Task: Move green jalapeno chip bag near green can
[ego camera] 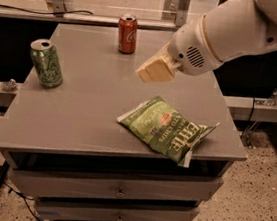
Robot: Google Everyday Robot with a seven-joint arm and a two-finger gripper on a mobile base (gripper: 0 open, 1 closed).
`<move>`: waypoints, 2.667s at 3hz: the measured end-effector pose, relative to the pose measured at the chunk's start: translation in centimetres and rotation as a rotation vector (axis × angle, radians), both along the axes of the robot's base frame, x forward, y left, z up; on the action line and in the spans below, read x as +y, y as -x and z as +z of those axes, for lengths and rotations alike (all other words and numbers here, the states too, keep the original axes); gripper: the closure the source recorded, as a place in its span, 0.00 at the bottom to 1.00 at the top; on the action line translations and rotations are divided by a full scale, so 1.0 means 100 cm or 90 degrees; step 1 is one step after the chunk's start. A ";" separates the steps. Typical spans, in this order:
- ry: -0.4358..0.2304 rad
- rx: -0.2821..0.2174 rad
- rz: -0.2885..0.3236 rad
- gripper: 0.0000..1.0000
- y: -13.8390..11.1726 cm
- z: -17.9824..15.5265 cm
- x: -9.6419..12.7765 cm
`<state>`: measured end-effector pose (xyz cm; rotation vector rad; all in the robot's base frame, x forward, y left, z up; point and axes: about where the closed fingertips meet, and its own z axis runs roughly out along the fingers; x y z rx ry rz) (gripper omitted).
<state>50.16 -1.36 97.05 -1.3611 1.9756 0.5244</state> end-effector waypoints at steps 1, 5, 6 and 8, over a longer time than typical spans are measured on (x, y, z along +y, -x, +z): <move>-0.005 0.004 -0.020 0.59 0.007 -0.004 -0.013; 0.016 0.057 -0.041 0.00 0.024 -0.088 -0.064; 0.030 0.078 -0.035 0.00 0.025 -0.111 -0.072; 0.041 0.095 -0.012 0.42 0.031 -0.130 -0.081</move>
Offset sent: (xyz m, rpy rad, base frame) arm -0.0250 -0.0595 -0.0492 0.0150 0.0472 -0.1136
